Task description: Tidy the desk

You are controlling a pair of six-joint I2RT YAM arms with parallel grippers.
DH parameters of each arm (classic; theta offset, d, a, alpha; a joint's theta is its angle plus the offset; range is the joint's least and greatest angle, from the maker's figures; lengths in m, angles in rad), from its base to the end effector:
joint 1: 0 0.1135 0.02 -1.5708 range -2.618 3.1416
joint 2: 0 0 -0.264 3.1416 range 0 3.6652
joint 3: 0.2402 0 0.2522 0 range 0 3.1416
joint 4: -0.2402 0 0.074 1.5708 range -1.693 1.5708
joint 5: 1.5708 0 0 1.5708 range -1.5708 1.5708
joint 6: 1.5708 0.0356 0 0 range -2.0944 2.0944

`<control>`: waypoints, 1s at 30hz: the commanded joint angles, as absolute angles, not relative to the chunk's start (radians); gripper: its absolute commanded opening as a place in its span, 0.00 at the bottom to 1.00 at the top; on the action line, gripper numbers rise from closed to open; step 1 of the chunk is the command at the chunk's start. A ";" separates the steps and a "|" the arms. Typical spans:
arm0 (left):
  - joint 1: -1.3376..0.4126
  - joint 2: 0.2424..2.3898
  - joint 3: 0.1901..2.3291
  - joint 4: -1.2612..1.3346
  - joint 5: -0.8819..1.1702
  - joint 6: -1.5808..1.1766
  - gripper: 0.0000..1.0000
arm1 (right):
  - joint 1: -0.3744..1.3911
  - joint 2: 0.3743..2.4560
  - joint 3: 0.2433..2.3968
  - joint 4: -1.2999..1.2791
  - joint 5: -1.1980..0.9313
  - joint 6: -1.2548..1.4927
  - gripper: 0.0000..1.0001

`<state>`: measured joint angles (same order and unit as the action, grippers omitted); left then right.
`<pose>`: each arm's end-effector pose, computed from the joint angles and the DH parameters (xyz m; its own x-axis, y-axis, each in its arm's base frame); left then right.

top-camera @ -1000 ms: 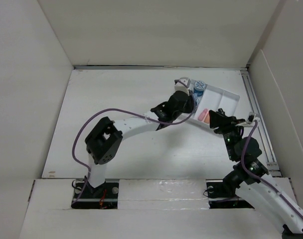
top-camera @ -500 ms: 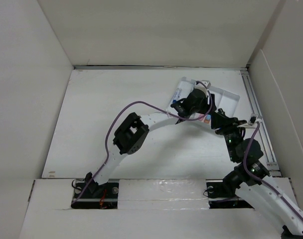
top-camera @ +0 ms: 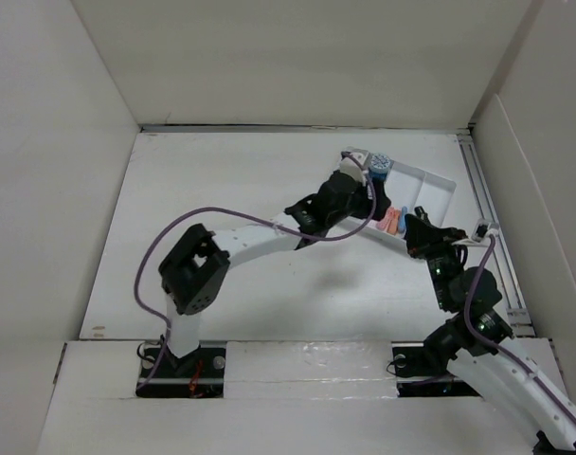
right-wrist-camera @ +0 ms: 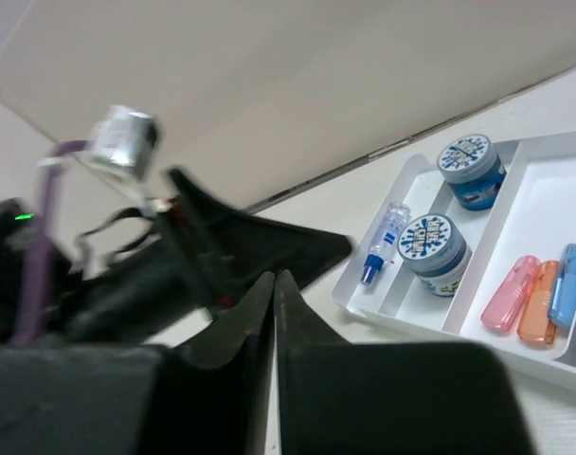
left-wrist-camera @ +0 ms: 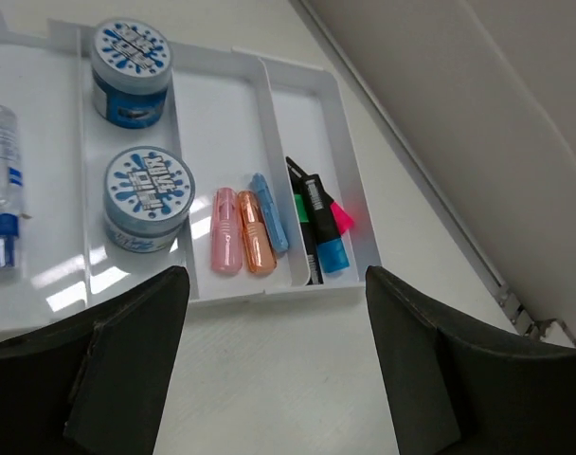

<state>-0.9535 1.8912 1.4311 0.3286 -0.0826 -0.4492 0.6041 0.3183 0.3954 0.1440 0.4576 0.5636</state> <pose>0.2674 -0.3716 0.2947 -0.4007 -0.1831 -0.8977 0.6564 0.6261 -0.4208 0.1013 0.0508 0.2980 0.0699 0.6306 -0.7730 -0.2273 0.7646 0.6031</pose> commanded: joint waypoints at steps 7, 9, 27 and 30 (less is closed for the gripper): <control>-0.914 1.338 0.974 0.497 -0.291 -0.445 0.70 | 0.621 0.471 0.417 0.339 0.164 0.477 0.00; -0.914 1.266 0.904 0.468 -0.368 -0.449 0.69 | 0.621 0.492 0.405 0.374 0.124 0.477 0.00; -0.933 0.793 0.592 0.397 -0.641 -0.588 0.65 | 0.630 0.509 0.422 0.411 0.028 0.462 0.12; -0.933 0.799 0.629 0.353 -0.637 -0.597 0.66 | 0.630 0.499 0.443 0.388 0.038 0.463 0.17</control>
